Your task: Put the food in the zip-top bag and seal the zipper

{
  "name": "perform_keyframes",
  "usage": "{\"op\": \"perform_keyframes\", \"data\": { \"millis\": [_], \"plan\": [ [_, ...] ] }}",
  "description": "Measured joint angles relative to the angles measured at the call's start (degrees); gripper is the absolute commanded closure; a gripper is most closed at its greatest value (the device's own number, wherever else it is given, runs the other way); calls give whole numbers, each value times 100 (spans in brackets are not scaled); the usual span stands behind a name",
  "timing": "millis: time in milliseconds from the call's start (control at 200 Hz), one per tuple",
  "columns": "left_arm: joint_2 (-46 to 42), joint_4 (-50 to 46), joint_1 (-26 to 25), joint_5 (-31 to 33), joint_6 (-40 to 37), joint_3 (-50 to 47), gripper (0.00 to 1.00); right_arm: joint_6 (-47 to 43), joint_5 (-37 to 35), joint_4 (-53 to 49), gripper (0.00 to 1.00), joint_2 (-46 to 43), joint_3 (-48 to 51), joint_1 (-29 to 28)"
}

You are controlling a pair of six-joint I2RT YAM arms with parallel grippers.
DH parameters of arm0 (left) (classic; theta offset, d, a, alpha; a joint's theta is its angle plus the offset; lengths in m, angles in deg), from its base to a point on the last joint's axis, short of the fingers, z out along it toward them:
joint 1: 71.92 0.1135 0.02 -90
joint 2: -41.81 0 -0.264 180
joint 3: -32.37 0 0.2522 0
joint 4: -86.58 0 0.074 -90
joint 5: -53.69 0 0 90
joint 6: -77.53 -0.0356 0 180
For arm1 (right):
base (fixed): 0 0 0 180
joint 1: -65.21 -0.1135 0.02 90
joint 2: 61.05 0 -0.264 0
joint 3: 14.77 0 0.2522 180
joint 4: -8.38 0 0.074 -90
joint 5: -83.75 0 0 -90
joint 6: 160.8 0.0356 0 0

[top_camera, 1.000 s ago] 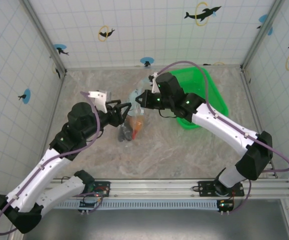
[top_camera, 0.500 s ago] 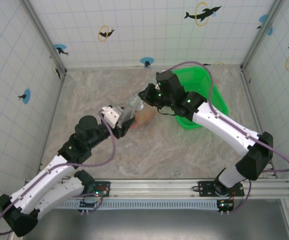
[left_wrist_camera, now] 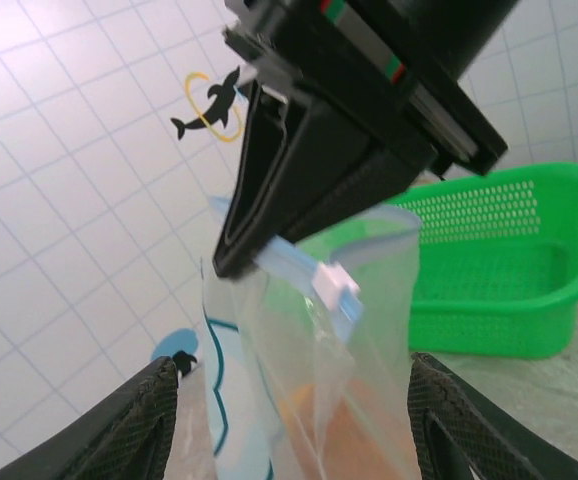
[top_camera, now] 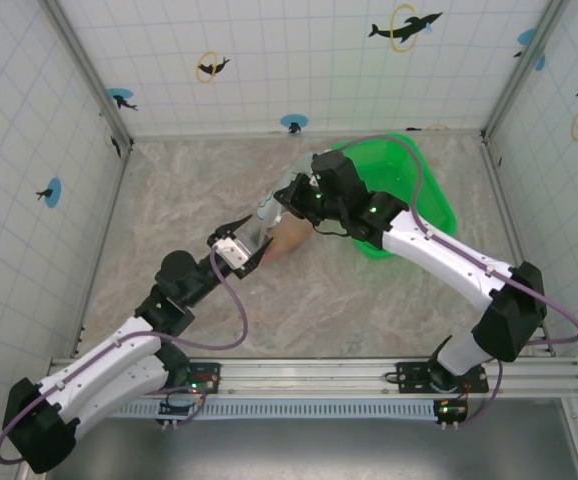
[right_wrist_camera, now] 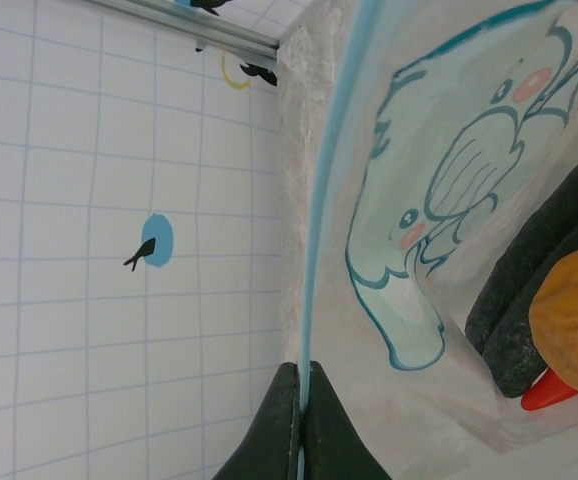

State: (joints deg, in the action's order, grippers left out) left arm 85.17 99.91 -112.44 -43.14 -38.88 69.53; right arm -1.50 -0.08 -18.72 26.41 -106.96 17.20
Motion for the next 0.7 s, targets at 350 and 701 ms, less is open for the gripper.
{"op": "perform_keyframes", "data": {
  "millis": [350, 701],
  "plan": [
    [520, 398, -85, -79, -31, -2, 72, 232, 63, 317, 100, 0, 94, 0],
    [894, 758, -114, 136, -15, 13, 100, 297, 33, 452, 100, 0, 94, 0]
  ]
}}
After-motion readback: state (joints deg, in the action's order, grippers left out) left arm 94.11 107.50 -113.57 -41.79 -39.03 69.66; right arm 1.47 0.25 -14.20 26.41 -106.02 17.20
